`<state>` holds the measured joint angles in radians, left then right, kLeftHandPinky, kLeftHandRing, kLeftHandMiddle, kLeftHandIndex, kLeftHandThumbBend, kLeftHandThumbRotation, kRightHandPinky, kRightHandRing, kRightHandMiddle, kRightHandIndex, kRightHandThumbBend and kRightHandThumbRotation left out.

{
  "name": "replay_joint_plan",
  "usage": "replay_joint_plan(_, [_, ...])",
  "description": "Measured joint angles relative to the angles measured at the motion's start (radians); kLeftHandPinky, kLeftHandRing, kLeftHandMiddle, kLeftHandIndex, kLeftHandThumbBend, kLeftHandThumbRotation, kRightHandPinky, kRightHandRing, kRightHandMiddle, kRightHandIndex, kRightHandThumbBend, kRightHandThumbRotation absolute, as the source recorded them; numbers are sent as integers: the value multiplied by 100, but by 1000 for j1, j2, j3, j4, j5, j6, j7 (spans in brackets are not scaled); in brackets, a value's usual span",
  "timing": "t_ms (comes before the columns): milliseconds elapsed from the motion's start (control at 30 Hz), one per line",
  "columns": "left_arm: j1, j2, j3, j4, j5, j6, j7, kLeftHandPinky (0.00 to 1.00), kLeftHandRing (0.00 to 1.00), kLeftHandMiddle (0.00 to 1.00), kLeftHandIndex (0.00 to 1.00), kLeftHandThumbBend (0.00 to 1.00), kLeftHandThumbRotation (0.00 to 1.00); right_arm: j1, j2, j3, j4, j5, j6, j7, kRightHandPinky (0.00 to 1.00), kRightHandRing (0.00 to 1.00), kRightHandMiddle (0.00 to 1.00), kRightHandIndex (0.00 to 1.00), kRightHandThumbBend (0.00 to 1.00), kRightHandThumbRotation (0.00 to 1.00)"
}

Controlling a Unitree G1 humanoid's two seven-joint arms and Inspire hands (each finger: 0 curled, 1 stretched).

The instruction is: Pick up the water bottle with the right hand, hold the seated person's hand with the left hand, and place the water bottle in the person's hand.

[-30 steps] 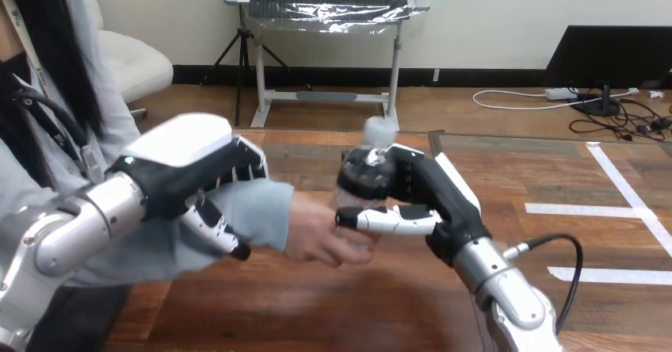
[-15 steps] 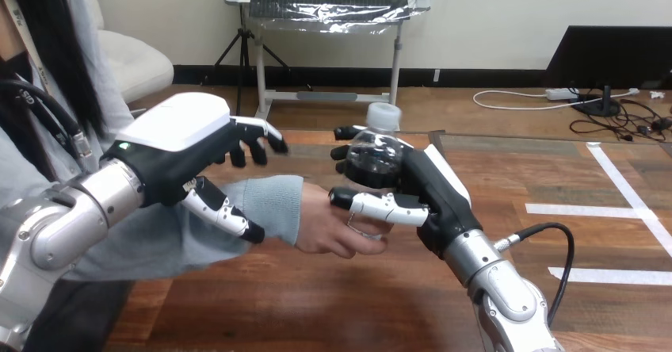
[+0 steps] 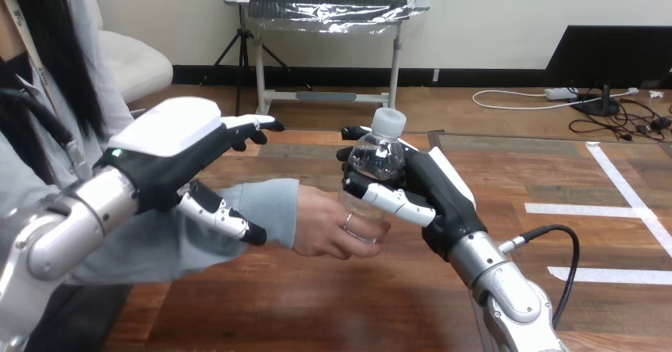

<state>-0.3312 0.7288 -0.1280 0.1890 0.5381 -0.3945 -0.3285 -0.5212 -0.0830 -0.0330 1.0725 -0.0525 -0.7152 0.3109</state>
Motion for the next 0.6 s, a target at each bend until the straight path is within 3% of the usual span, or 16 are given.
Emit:
replay_joint_plan(200, [31, 0, 7, -9, -6, 10, 9, 86, 89, 92, 95, 100, 37, 0, -3, -4, 1, 9, 0, 8, 76, 76, 76, 82, 100, 62])
replay_joint_plan(600, [91, 0, 13, -10, -18, 6, 42, 88, 94, 96, 98, 100, 44, 0, -6, -7, 1, 16, 0, 18, 76, 76, 76, 83, 100, 65])
